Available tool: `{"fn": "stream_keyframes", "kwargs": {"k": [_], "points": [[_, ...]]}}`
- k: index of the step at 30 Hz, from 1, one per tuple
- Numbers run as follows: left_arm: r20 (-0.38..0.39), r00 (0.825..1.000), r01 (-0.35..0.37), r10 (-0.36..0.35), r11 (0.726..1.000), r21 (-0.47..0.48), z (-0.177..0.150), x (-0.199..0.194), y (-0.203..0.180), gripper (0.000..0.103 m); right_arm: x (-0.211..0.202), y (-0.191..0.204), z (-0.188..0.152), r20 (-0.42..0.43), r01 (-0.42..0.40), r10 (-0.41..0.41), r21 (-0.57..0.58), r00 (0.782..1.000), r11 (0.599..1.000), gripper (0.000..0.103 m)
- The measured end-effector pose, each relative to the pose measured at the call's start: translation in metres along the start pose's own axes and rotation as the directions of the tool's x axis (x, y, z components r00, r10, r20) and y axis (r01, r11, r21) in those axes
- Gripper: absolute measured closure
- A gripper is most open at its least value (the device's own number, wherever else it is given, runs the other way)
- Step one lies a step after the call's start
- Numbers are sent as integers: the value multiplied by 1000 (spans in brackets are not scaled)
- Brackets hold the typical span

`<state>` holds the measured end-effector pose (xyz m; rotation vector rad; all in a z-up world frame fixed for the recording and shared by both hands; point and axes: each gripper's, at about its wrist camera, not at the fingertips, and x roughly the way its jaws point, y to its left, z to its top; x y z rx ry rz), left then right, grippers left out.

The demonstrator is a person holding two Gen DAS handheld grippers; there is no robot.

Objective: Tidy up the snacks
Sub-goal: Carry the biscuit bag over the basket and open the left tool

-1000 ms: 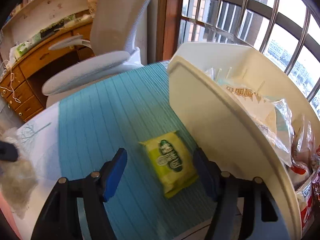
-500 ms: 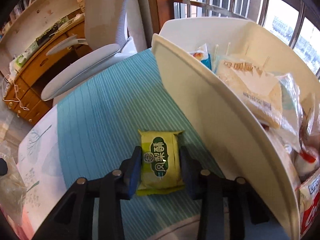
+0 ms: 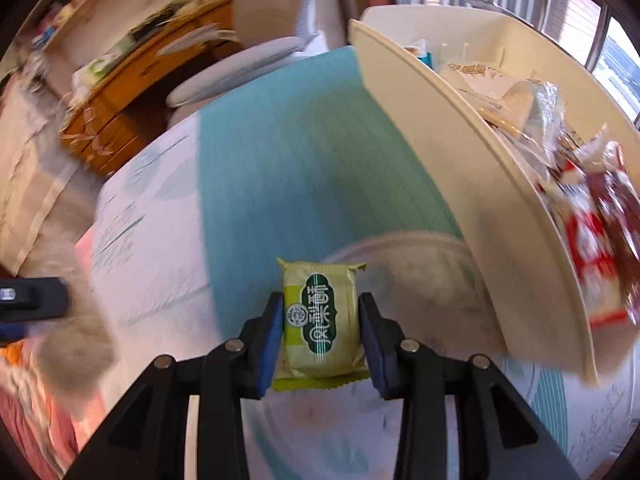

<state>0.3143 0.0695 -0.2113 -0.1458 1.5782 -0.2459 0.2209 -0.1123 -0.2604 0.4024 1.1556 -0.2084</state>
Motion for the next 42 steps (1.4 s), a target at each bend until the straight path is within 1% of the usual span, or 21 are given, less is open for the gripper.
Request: {"fn": "stream_keyframes", "kwargs": {"k": [2, 5, 9, 11, 14, 18, 22, 23, 24, 25, 27, 29, 33, 35, 37, 38, 40, 42], "points": [[41, 999, 28, -29, 999, 21, -19, -2, -3, 56, -15, 1, -9, 16, -22, 22, -33, 1000, 999, 66], [86, 994, 58, -62, 997, 46, -43, -7, -10, 56, -40, -2, -21, 54, -27, 30, -63, 998, 998, 66], [137, 981, 129, -140, 988, 83, -68, -21, -24, 56, -73, -13, -30, 104, -27, 38, -103, 994, 994, 66], [172, 967, 169, -187, 979, 114, -81, -31, -33, 56, -92, -19, -37, 134, -17, 34, -123, 990, 992, 66], [205, 944, 228, -258, 961, 158, -98, -45, -50, 56, -115, -35, -37, 176, 0, 25, -142, 984, 990, 65], [236, 926, 241, -294, 943, 228, -118, -58, -81, 56, -148, -62, -30, 233, 25, 10, -149, 972, 988, 65], [291, 893, 268, -345, 924, 274, -138, -71, -114, 56, -178, -95, -21, 290, 36, 10, -152, 957, 988, 65], [301, 886, 270, -352, 921, 281, -141, -74, -122, 56, -184, -104, -19, 301, 35, 12, -151, 954, 988, 65], [315, 879, 270, -358, 918, 289, -146, -76, -133, 56, -191, -113, -16, 313, 32, 17, -151, 950, 988, 65], [324, 875, 268, -359, 918, 293, -148, -78, -143, 56, -195, -120, -14, 323, 29, 22, -152, 946, 988, 65], [336, 874, 255, -350, 921, 295, -152, -80, -162, 56, -204, -137, -9, 340, 17, 36, -152, 940, 988, 65], [356, 869, 243, -344, 923, 299, -157, -85, -185, 56, -214, -158, -3, 355, -1, 59, -160, 933, 987, 65], [402, 849, 225, -342, 923, 311, -163, -93, -227, 56, -227, -189, 13, 380, -12, 84, -190, 921, 982, 65], [431, 841, 198, -326, 928, 316, -159, -94, -251, 55, -229, -204, 23, 371, -43, 118, -206, 921, 978, 66], [467, 831, 158, -301, 934, 321, -151, -95, -271, 55, -232, -221, 30, 353, -94, 166, -211, 921, 973, 66], [478, 829, 141, -290, 936, 323, -147, -95, -280, 55, -234, -229, 34, 346, -117, 186, -212, 920, 970, 66], [498, 828, 100, -258, 941, 322, -137, -92, -298, 55, -237, -244, 41, 333, -141, 214, -230, 919, 963, 66], [524, 819, 67, -232, 947, 314, -127, -87, -310, 55, -238, -257, 45, 319, -155, 232, -250, 919, 956, 66]]}}
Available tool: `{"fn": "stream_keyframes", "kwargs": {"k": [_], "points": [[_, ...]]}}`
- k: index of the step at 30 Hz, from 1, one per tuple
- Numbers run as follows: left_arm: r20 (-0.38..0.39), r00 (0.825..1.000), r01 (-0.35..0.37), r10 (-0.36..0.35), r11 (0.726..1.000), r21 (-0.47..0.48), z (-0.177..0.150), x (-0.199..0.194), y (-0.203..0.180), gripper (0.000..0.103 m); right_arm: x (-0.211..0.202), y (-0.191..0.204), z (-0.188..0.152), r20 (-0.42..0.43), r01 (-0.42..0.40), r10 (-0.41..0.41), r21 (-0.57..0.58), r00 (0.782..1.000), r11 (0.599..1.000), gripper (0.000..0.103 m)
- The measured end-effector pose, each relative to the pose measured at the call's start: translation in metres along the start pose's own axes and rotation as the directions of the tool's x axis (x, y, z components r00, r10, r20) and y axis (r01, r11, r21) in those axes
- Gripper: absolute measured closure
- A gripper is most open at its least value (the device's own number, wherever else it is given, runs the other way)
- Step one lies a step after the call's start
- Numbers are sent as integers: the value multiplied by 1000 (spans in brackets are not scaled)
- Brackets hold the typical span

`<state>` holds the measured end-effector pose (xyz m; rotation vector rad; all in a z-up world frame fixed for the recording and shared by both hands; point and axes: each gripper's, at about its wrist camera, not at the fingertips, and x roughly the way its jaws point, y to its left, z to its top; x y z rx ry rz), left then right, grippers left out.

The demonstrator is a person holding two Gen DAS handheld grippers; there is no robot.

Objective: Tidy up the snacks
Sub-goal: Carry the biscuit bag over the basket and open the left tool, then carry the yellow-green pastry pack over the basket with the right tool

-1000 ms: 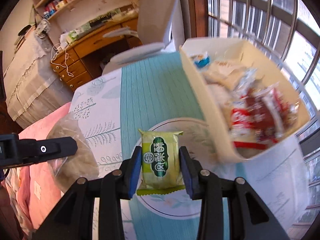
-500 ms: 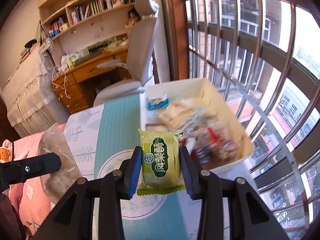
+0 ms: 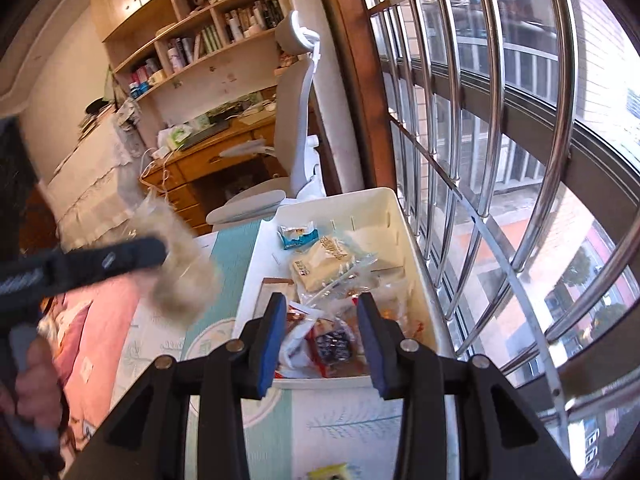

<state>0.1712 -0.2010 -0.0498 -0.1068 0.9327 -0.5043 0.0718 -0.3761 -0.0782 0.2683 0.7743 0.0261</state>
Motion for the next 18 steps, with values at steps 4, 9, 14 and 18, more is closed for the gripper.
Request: {"fn": "stream_keyframes", "kwargs": {"k": [4, 9, 14, 18], "points": [[-3, 996, -91, 91, 996, -1, 14, 29, -9, 33, 2, -27, -2, -42, -30, 30, 3, 999, 1000, 66], [-10, 986, -167, 167, 986, 2, 12, 33, -12, 19, 12, -51, -15, -129, -71, 76, 42, 989, 997, 66], [-30, 983, -184, 183, 982, -44, -5, 24, 1, 16, 29, -59, -30, -227, -84, 98, 70, 969, 994, 65], [-45, 976, -215, 212, 973, -85, -26, 16, 17, 16, 42, -56, -48, -303, -92, 109, 68, 947, 993, 63]]}}
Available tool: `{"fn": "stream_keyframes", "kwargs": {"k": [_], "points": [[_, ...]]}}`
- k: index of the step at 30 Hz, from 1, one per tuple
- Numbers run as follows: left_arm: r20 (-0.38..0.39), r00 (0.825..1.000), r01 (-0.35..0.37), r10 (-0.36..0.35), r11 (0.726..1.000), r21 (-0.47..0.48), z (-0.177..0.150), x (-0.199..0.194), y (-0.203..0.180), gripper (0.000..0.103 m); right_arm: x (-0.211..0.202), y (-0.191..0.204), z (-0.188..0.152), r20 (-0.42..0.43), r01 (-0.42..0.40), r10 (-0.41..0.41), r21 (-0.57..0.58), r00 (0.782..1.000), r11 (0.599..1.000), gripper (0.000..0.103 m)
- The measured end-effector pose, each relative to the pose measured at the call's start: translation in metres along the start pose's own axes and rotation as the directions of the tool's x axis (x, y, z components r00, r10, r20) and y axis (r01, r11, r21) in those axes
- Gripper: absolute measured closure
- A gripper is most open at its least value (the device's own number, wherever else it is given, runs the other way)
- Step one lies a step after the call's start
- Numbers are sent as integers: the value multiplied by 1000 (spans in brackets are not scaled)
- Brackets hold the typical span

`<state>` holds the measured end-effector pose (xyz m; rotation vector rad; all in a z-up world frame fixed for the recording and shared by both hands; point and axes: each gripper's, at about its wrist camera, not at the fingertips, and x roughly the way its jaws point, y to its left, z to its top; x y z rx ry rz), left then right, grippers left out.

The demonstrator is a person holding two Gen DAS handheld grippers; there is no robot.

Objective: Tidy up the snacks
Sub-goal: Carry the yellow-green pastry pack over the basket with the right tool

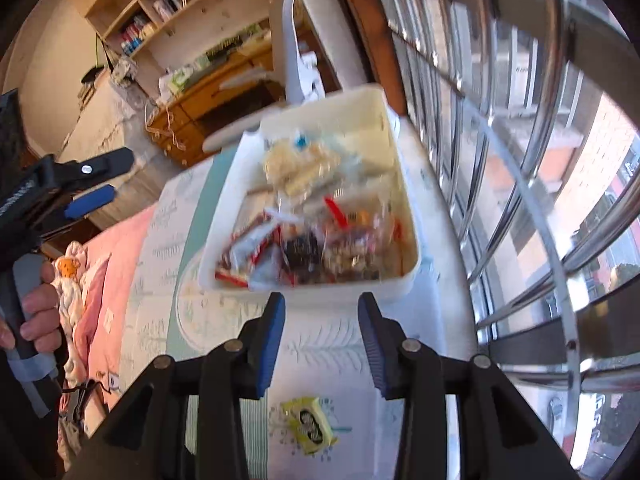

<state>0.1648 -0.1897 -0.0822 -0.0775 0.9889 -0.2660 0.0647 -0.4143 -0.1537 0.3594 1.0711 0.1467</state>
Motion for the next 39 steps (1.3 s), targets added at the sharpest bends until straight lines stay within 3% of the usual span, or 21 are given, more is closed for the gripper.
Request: {"fn": "stream_keyframes", "kwargs": {"k": [7, 16, 27, 35, 37, 38, 39], "points": [[-46, 998, -47, 42, 994, -99, -42, -13, 45, 16, 41, 6, -30, -196, 13, -9, 21, 980, 1000, 56], [-132, 990, -80, 56, 979, -187, -89, -17, 85, 16, 91, 20, -79, -445, 77, -81, -25, 892, 997, 51], [-216, 975, -107, 58, 969, -223, -125, -11, 96, 16, 120, 40, -109, -544, 128, -197, -162, 816, 978, 50], [-226, 972, -106, 66, 980, -170, -127, -12, 80, 16, 137, 55, -117, -559, 147, -263, -244, 787, 959, 51], [-227, 972, -103, 66, 982, -157, -126, -13, 76, 16, 142, 61, -121, -568, 144, -277, -269, 775, 952, 54], [-227, 972, -103, 67, 984, -147, -126, -13, 73, 16, 143, 63, -122, -569, 142, -283, -280, 772, 950, 64], [-225, 972, -102, 68, 985, -141, -126, -14, 70, 16, 144, 64, -123, -574, 132, -277, -282, 770, 950, 65]]}}
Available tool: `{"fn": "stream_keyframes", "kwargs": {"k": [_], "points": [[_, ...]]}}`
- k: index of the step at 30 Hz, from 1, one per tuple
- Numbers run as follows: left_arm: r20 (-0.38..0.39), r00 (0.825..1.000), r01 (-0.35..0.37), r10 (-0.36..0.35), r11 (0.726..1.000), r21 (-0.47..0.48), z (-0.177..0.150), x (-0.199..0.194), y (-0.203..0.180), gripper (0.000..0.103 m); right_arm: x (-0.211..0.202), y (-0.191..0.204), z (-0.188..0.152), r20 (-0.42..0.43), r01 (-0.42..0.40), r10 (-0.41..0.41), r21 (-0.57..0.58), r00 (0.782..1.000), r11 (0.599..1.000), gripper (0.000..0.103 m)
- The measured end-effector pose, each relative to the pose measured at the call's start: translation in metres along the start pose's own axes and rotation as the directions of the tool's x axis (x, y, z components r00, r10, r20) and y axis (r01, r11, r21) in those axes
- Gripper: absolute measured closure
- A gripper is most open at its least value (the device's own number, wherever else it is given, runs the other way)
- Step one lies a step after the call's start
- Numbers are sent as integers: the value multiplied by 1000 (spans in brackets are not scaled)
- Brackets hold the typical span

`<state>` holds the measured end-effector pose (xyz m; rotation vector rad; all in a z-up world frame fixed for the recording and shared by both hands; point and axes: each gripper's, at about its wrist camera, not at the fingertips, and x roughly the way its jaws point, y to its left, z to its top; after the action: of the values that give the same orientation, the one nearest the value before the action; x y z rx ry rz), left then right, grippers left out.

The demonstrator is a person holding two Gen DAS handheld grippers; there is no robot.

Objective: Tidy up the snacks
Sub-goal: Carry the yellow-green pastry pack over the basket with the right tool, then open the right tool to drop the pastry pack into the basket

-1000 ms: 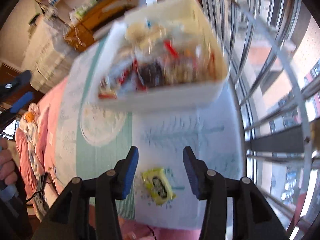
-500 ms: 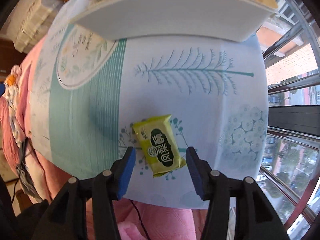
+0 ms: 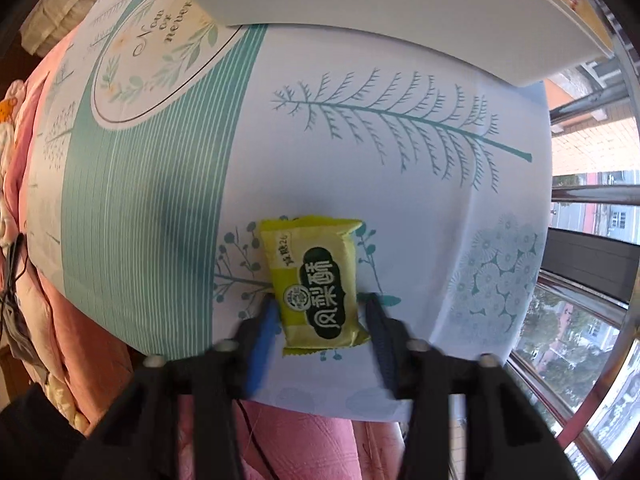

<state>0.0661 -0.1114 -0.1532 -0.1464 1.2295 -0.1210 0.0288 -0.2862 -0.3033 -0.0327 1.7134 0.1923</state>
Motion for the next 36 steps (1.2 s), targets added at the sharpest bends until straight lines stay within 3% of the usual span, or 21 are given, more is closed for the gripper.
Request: {"fn": "stream_keyframes", "kwargs": {"k": [5, 9, 18, 21, 25, 28, 30, 33, 36], "points": [[8, 1000, 4, -4, 999, 34, 2, -3, -12, 16, 3, 6, 2, -15, -19, 18, -27, 1000, 999, 66], [22, 1000, 1, -3, 998, 58, 6, -8, -19, 16, -9, 9, 9, 1, -81, 81, -25, 997, 996, 66], [53, 999, 9, -12, 998, 69, 20, -21, -28, 16, -90, 10, 37, 161, -183, 195, -89, 967, 979, 66], [66, 998, 7, -12, 997, 72, 27, -25, -31, 16, -120, 2, 54, 240, -192, 208, -91, 948, 977, 65], [88, 996, 6, -12, 997, 72, 36, -30, -34, 16, -156, -19, 78, 382, -176, 183, -53, 906, 983, 65], [102, 995, 3, -11, 997, 78, 43, -32, -36, 16, -168, -44, 94, 471, -209, 169, 32, 866, 977, 65], [109, 994, -1, -9, 996, 86, 47, -34, -36, 16, -169, -60, 101, 538, -267, 170, 108, 826, 957, 64], [118, 993, -2, -9, 996, 94, 53, -38, -36, 16, -167, -81, 101, 589, -347, 169, 204, 791, 916, 49], [129, 992, 0, -15, 994, 111, 58, -44, -35, 16, -163, -87, 99, 595, -361, 147, 258, 790, 896, 40]]}}
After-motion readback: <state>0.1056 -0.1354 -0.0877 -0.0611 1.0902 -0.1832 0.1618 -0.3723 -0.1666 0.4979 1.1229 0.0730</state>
